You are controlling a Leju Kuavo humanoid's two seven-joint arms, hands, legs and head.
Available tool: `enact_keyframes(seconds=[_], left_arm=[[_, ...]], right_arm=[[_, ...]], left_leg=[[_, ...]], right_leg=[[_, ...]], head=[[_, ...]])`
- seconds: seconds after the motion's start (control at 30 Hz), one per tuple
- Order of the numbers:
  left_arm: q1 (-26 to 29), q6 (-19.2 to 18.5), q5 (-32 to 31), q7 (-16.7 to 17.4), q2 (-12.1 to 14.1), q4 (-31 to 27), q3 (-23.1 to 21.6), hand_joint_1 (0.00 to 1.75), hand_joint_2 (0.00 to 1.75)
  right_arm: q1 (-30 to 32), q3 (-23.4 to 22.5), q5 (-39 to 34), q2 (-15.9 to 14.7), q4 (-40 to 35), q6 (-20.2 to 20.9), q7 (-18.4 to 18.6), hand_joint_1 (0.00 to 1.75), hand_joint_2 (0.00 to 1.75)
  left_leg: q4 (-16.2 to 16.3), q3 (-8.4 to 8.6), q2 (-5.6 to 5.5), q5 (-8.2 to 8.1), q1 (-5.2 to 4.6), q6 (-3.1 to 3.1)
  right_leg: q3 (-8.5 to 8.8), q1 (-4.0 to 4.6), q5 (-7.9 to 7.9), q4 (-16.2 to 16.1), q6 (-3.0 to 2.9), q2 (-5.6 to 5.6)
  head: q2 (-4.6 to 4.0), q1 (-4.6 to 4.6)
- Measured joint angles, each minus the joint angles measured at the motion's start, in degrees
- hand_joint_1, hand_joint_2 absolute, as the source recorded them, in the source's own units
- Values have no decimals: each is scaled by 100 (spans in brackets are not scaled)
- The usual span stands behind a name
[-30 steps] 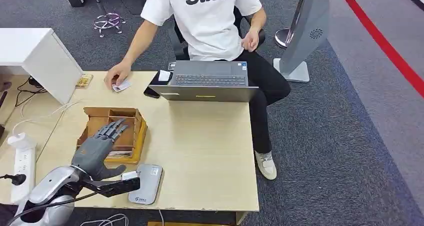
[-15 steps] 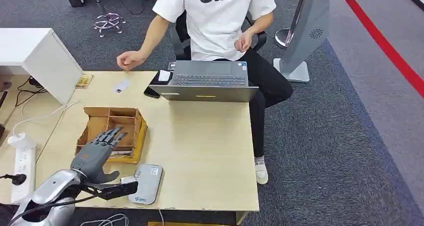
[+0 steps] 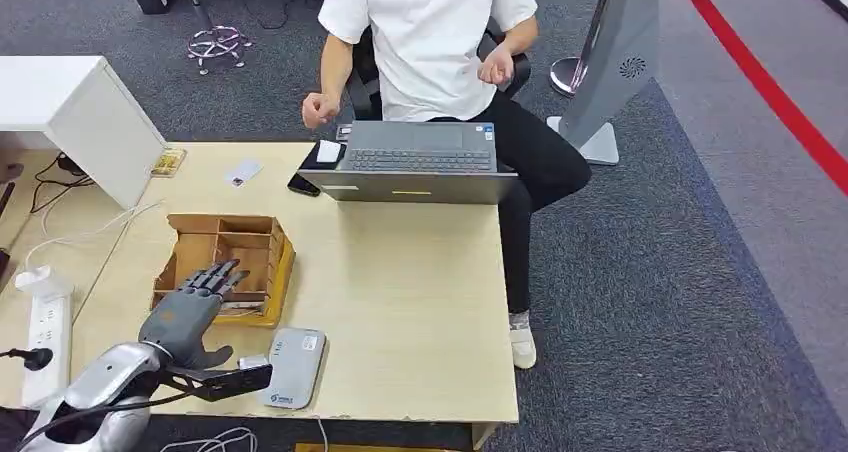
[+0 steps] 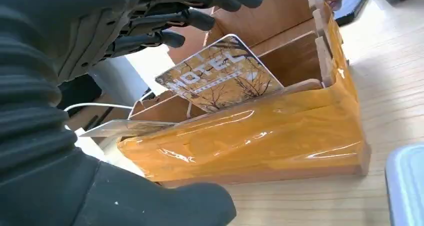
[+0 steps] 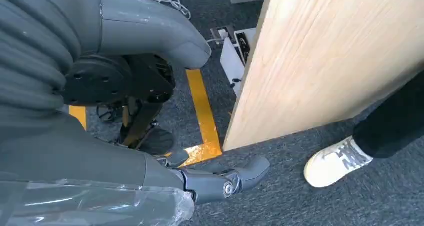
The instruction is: Pass the card to the sensor for recognition and then transmit it.
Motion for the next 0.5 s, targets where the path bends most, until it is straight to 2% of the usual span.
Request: enact_keyframes(seconds=[0.33, 0.5], left_arm=[[-17, 634, -361, -142, -220, 256, 188, 0, 175], [-40, 706, -402, -197, -321, 317, 258, 0, 175]], right_arm=[[6, 57, -304, 0, -2, -142, 4, 0, 175], [6, 74, -343, 0, -2, -149, 22, 0, 175]], left_leg=[[0, 1, 0, 0, 0, 0], [0, 1, 0, 0, 0, 0]], right_leg=[[0, 0, 0, 0, 0, 1], [-1, 0, 0, 0, 0, 1]], head=[[0, -2], [0, -2]])
